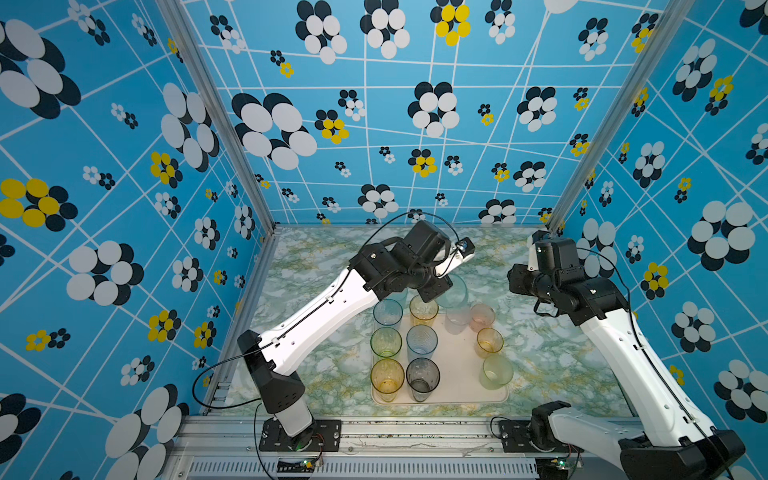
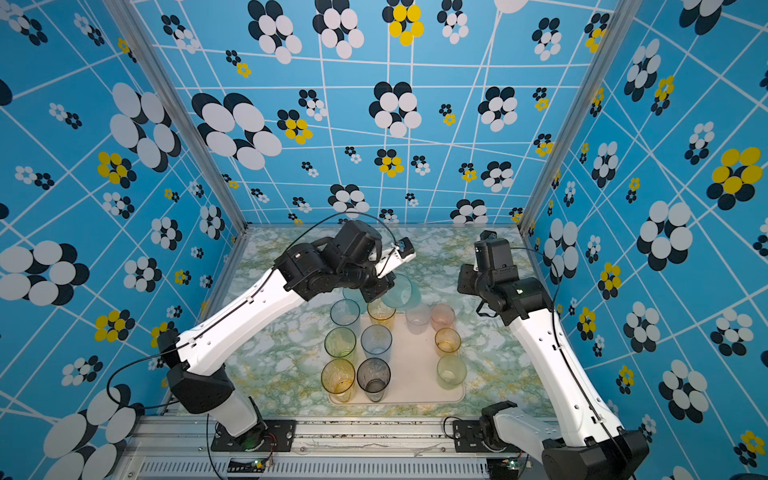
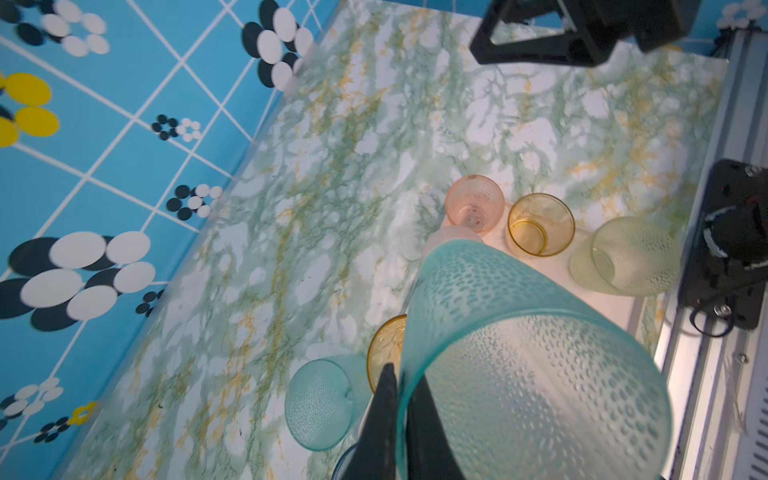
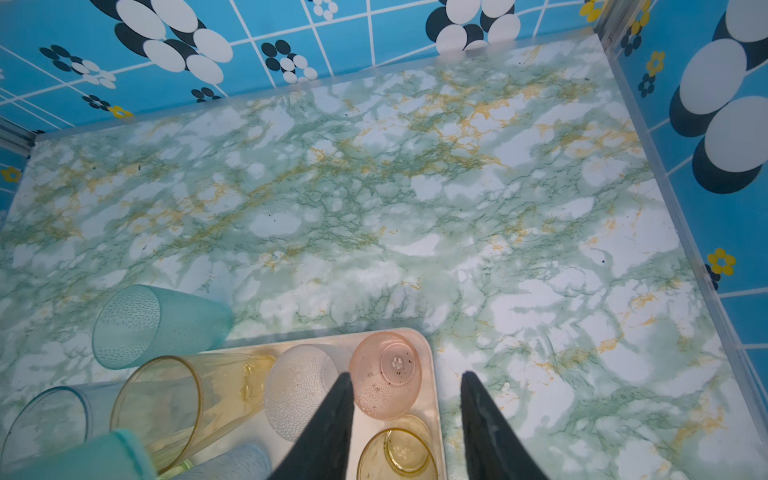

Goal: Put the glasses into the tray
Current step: 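Lift the teal cup and carry it over the tray with the left gripper, then lower the teal cup onto the tray beside the pink cup and release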

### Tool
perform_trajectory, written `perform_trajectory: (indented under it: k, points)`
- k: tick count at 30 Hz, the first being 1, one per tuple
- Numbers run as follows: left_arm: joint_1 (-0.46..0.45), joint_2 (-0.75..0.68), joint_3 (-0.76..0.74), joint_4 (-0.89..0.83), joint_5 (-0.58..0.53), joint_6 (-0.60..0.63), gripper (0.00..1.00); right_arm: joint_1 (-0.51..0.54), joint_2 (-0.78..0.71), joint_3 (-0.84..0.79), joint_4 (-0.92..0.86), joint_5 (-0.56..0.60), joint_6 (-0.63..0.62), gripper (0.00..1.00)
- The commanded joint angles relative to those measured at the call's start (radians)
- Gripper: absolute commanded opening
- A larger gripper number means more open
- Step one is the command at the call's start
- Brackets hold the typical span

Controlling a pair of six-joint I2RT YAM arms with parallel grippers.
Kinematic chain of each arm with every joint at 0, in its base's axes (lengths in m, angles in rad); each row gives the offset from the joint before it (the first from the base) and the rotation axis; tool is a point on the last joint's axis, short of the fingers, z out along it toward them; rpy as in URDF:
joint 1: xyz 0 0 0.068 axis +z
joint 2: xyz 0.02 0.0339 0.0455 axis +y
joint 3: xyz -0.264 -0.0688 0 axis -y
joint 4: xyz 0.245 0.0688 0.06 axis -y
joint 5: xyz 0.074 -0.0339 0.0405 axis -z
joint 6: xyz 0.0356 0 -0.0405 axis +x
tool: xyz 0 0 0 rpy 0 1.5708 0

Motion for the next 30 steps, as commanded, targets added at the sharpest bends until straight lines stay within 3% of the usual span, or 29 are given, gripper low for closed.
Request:
perform_trajectory:
  k: [1, 8, 19, 30]
  points:
    - [-0.045, 0.06, 0.047, -0.088, 0.056, 0.075, 0.0, -0.007, -0.012, -0.006, 0.023, -0.024, 0.016, 0.44]
    - [-0.1, 0.209, 0.104, -0.181, 0.076, 0.114, 0.0, -0.01, -0.017, 0.0, 0.017, -0.031, 0.008, 0.44]
    - [-0.127, 0.263, 0.041, -0.212, 0.134, 0.123, 0.0, -0.011, -0.016, -0.019, 0.025, -0.064, -0.003, 0.44]
    - [-0.131, 0.335, 0.028, -0.162, 0.079, 0.129, 0.0, -0.011, -0.016, -0.039, 0.04, -0.09, -0.005, 0.44]
